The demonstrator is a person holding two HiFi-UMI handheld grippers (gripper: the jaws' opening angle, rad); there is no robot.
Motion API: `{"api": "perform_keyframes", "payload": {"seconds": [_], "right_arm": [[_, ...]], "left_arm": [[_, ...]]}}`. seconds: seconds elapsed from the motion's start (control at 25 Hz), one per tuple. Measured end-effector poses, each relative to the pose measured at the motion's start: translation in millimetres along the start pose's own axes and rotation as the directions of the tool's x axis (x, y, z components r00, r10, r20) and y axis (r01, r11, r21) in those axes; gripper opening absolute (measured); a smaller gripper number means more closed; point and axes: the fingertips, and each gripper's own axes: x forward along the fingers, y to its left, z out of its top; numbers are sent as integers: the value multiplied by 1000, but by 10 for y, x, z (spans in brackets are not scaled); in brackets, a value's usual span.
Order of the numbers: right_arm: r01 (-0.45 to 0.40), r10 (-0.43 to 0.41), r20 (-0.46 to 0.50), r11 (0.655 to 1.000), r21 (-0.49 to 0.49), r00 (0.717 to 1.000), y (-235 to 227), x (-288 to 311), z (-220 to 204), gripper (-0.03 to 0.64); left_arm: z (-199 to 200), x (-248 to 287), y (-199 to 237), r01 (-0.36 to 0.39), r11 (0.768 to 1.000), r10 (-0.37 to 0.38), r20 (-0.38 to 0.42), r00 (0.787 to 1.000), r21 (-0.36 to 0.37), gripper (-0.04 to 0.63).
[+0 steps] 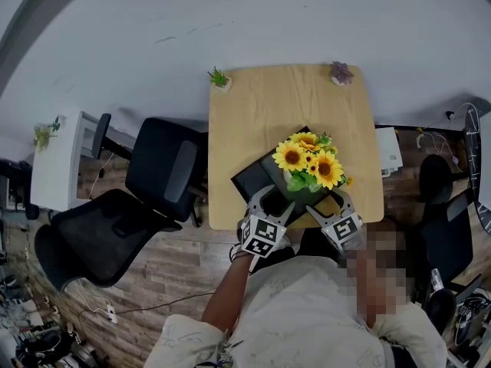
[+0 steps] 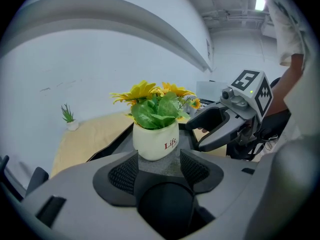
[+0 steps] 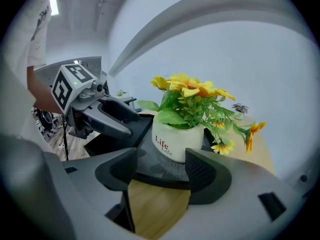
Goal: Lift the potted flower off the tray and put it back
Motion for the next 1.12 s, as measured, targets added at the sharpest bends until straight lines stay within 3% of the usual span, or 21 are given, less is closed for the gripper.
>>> {"api": "perform_keyframes", "payload": {"seconds": [0.28,0.68,1.12], "right_arm": [[15,-15,12,1000,-8,1000,128,-114,-26,299],[43,-42,40,999,-10,998,273,-291,-23,299],[52,-52,43,999,-5,998,369,-320,-26,299]], "left_arm": [[-96,-182,-65,-15,1000,15,13,1000,-5,262],[-87,-460,-97,-77,997,78,90,993,-16,262],[-143,-552,-121,-77,997,79,102,992,-20,262]]}}
